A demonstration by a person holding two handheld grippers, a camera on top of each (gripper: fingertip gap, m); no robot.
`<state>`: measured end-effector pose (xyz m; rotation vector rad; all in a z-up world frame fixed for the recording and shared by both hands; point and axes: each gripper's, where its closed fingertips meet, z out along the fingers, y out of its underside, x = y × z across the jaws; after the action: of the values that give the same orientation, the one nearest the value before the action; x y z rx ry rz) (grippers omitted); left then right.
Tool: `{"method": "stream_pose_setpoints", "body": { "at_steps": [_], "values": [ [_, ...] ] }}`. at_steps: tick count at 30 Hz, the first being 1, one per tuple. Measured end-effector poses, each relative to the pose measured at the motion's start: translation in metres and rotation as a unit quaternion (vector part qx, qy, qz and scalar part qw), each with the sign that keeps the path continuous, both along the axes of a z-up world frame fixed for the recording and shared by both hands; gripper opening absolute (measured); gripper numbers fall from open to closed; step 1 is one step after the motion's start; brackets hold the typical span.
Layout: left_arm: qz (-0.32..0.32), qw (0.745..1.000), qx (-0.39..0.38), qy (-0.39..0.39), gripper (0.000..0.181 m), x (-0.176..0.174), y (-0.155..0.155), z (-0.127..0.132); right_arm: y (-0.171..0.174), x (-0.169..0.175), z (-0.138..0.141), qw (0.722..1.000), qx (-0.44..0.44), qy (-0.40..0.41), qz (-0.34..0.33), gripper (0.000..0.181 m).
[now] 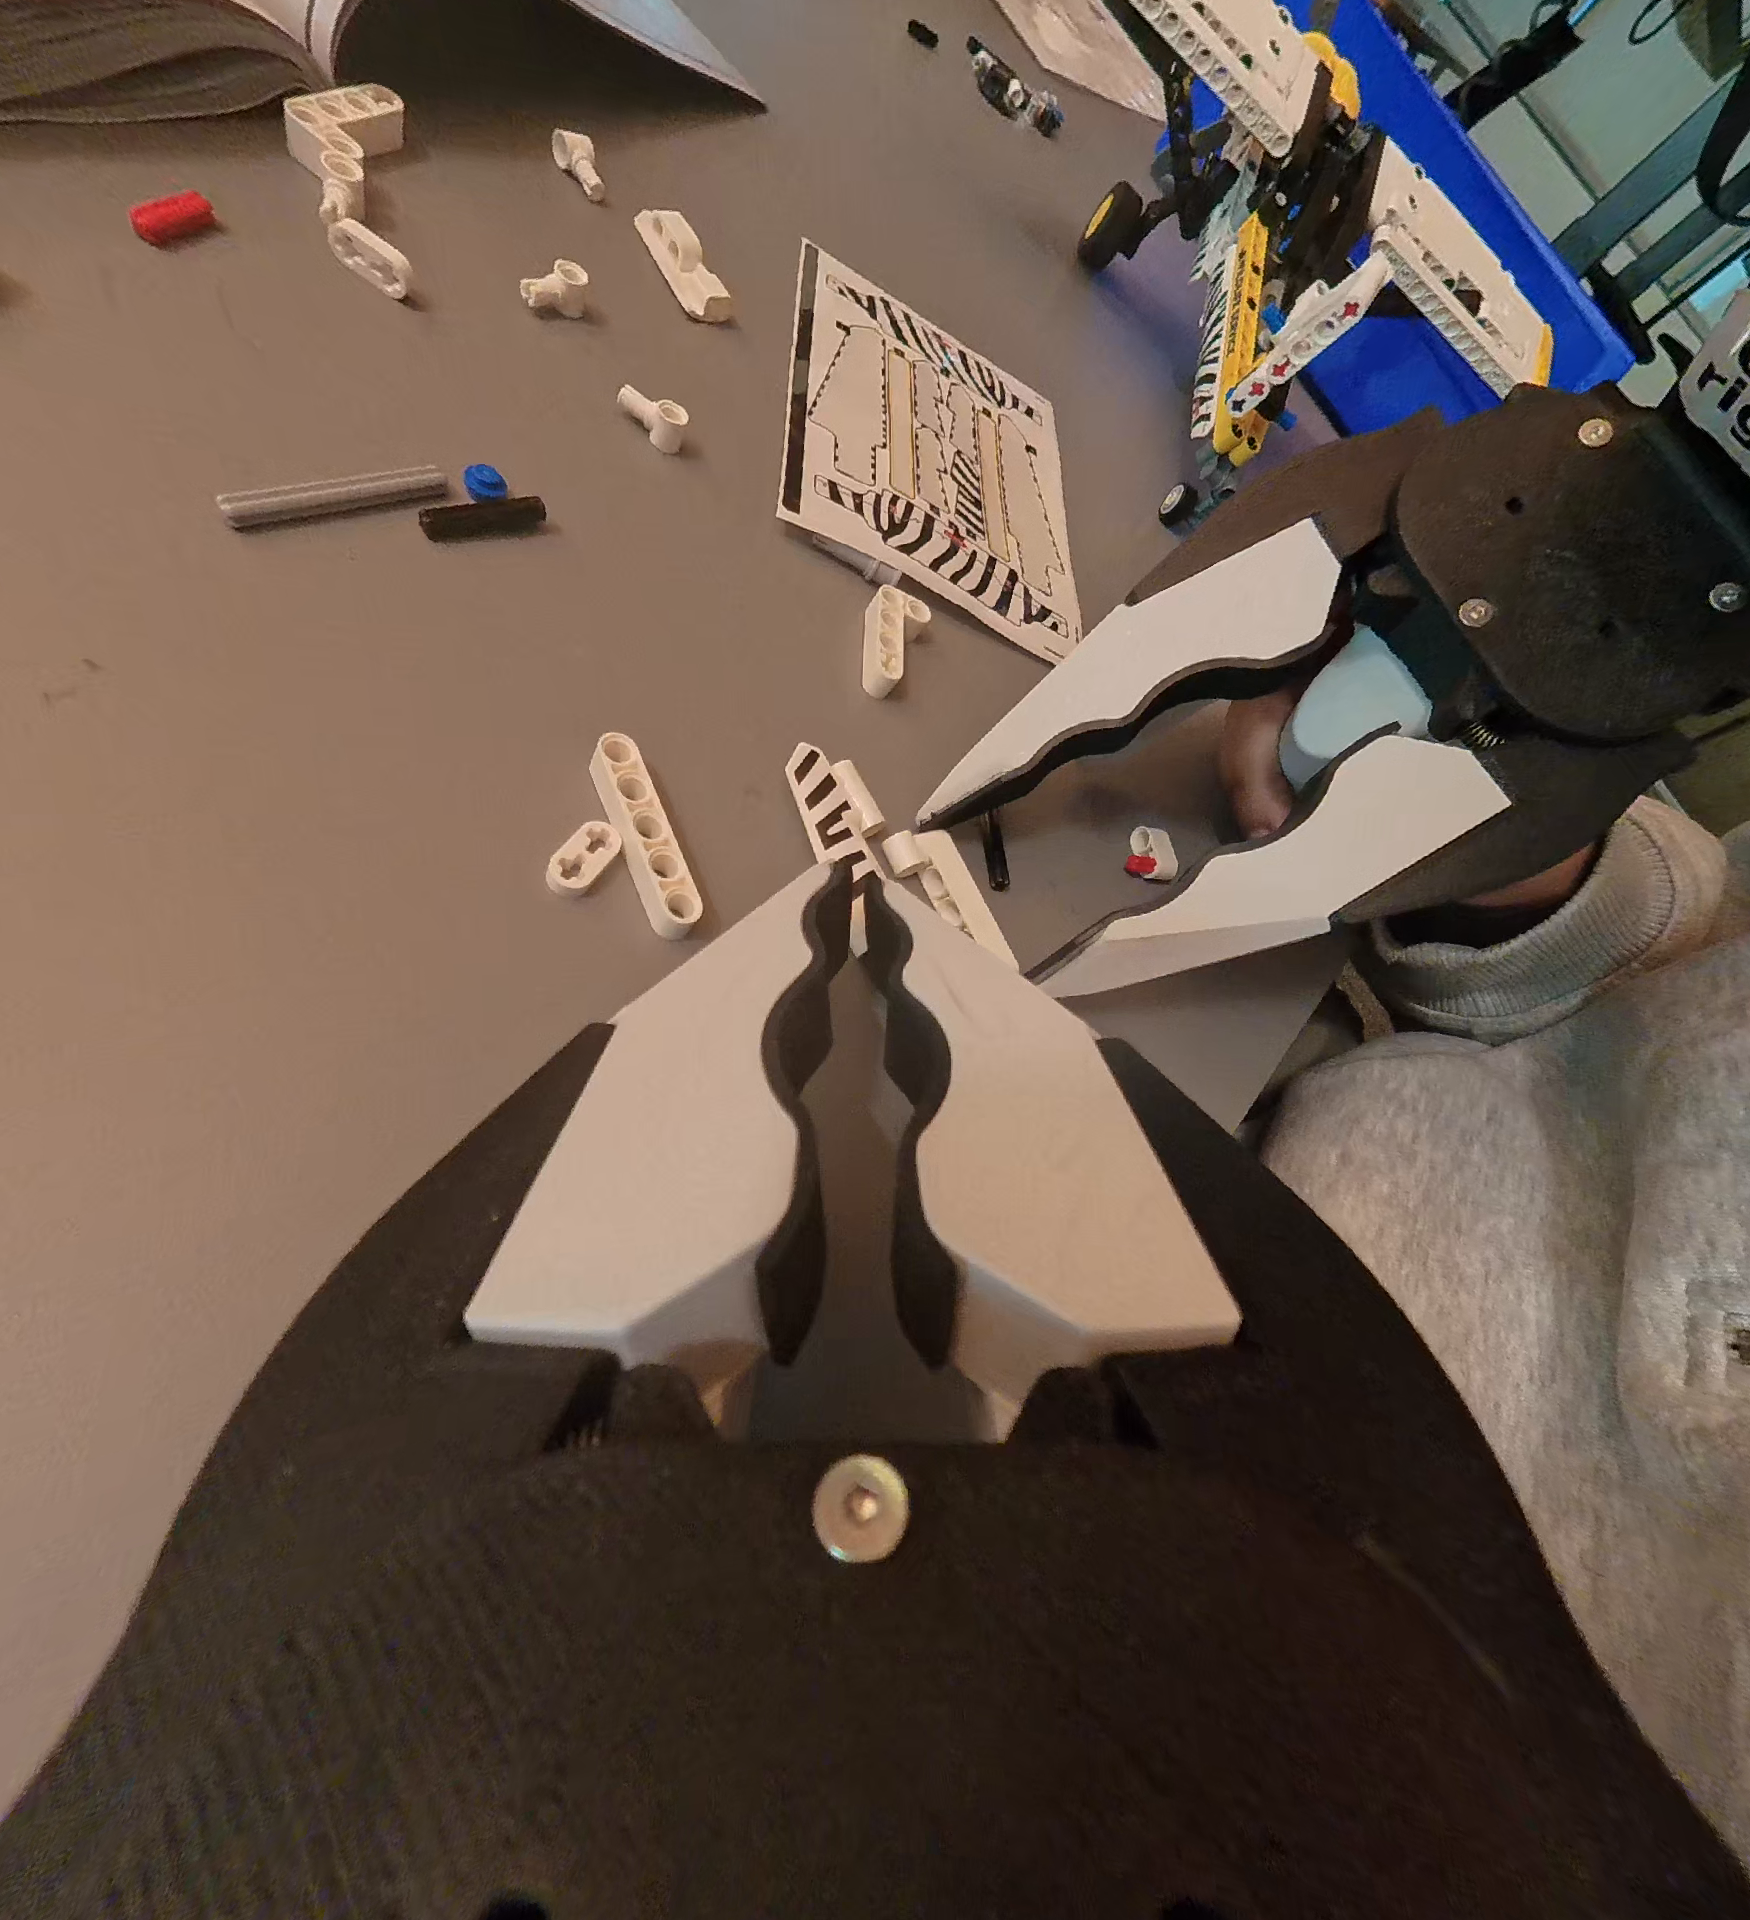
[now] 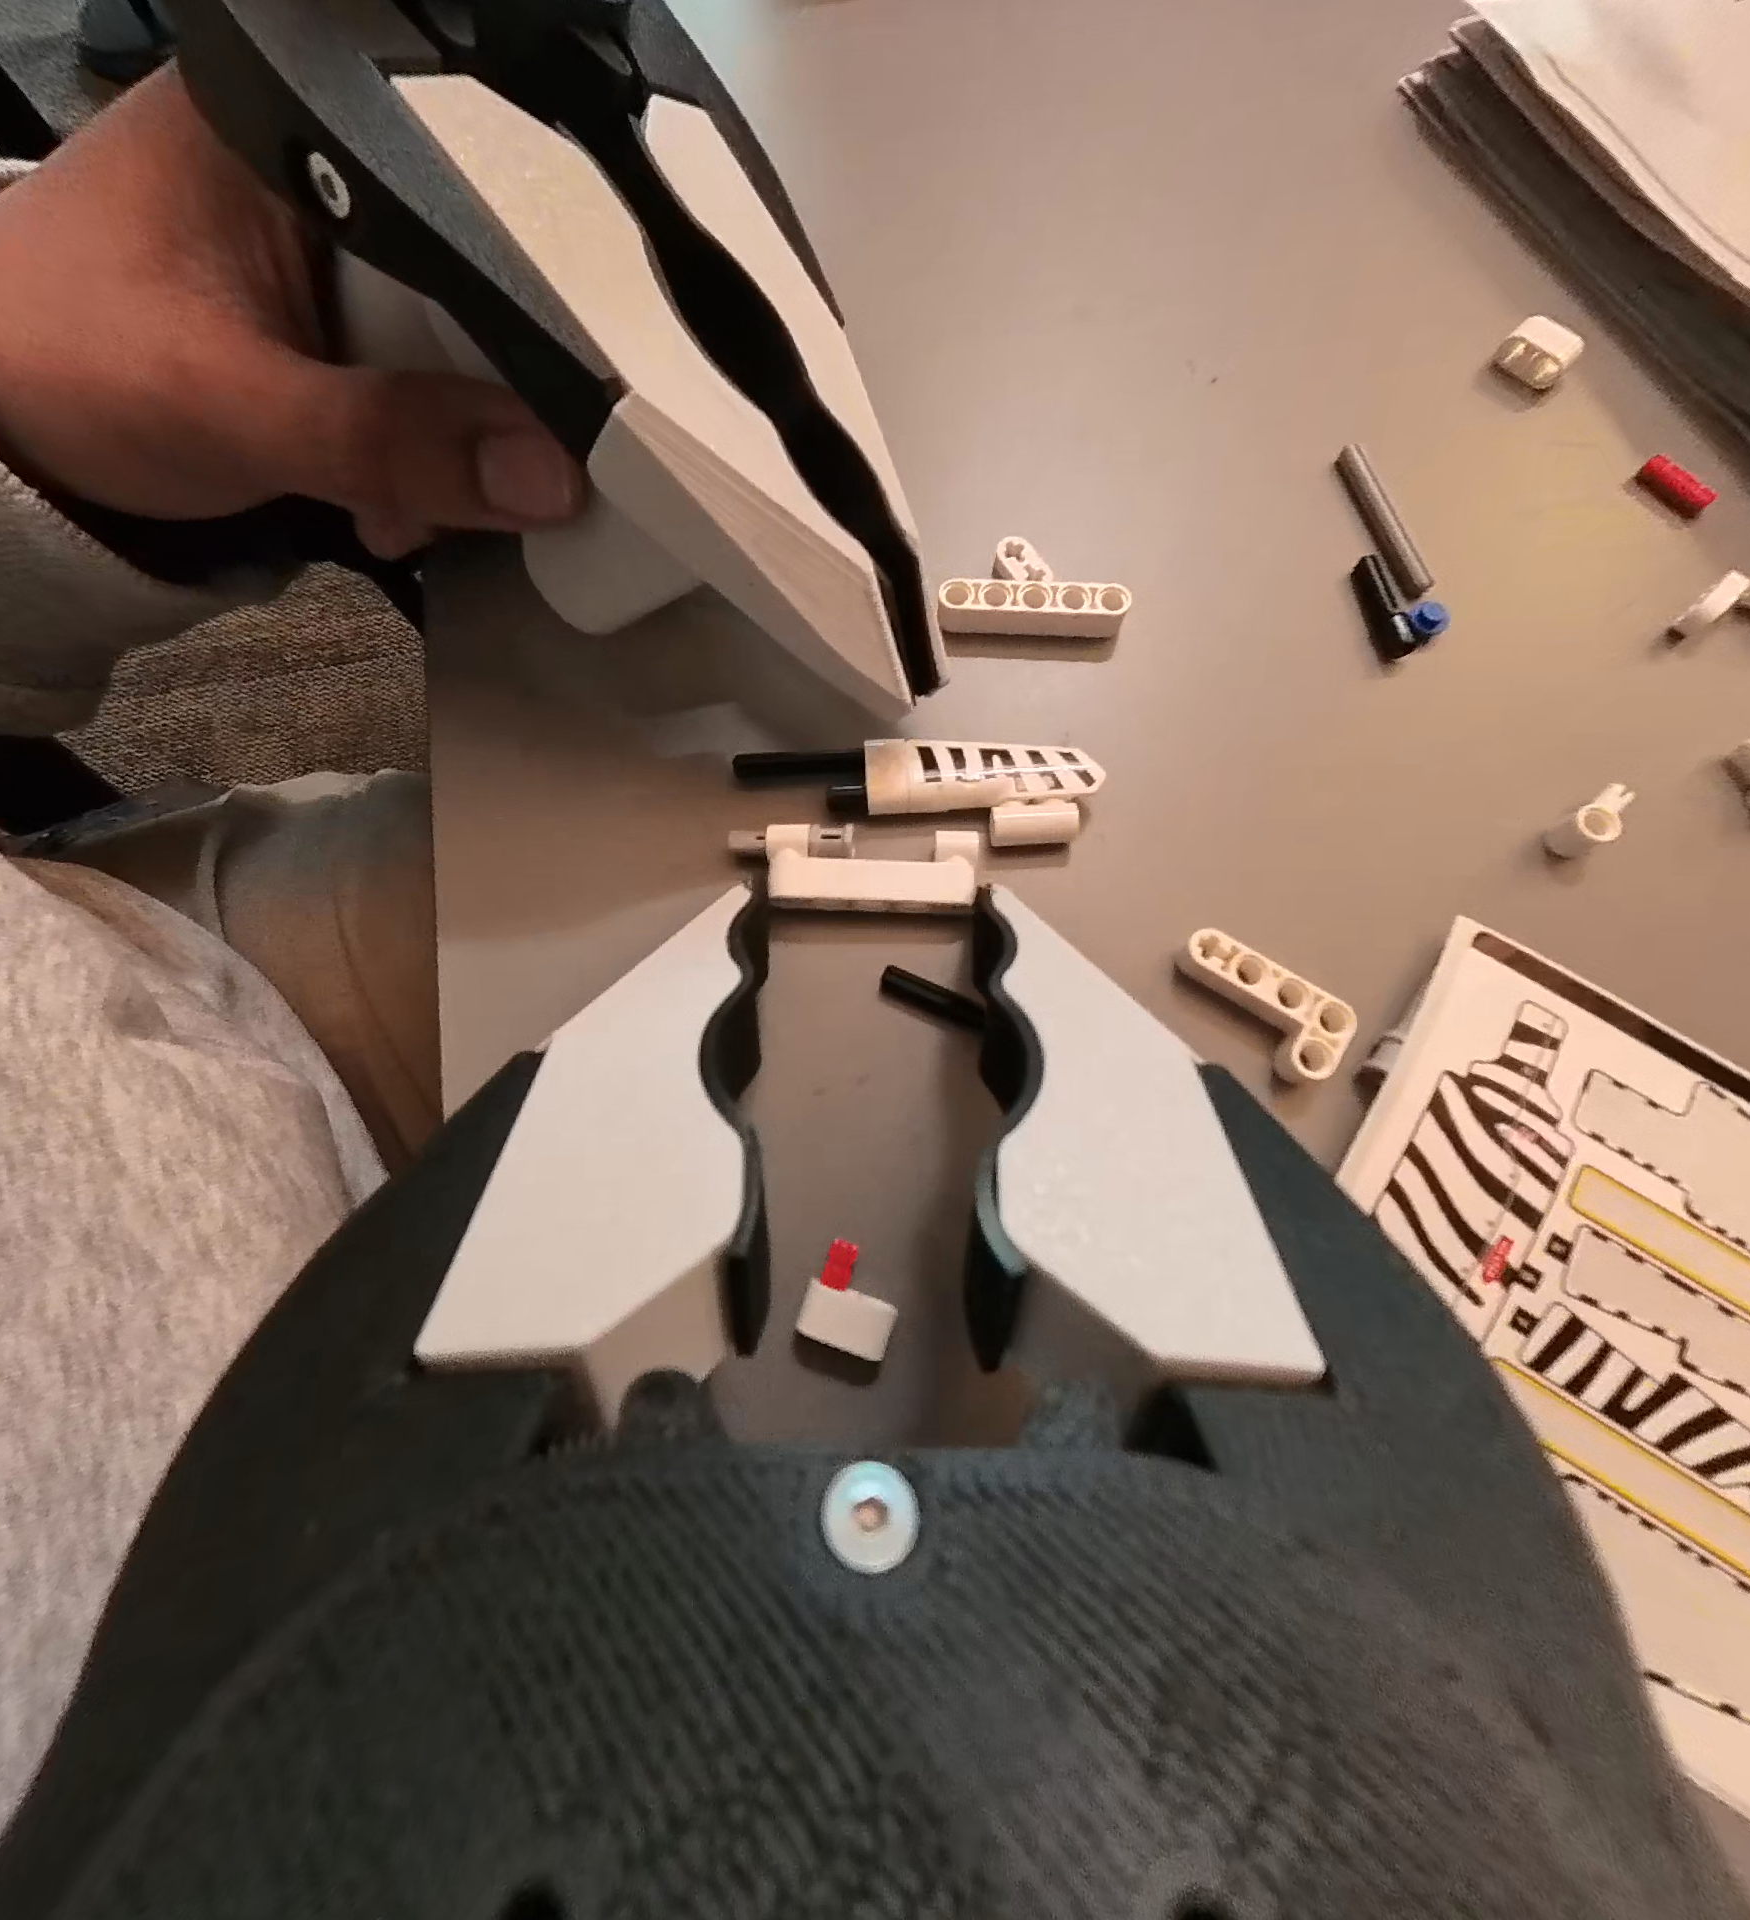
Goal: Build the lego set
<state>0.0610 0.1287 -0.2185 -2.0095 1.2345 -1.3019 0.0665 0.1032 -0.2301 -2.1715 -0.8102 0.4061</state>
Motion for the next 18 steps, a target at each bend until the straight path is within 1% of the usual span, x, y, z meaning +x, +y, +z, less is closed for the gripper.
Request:
{"method": "stream_pose_setpoints", "body": {
  "at_steps": [11,18],
  "values": [
    [0.0,1.0,-0.002,0.0,0.0,0.0,0.0001,0.0001,0.0,0.0,0.0001,1.0,-0.003,0.005,0.001,0.038],
    [0.0,1.0,-0.003,0.0,0.0,-0.0002,0.0002,0.0001,-0.0003,0.0077,0.0003,1.0,-0.007,0.009,-0.009,0.038]
  ]
}}
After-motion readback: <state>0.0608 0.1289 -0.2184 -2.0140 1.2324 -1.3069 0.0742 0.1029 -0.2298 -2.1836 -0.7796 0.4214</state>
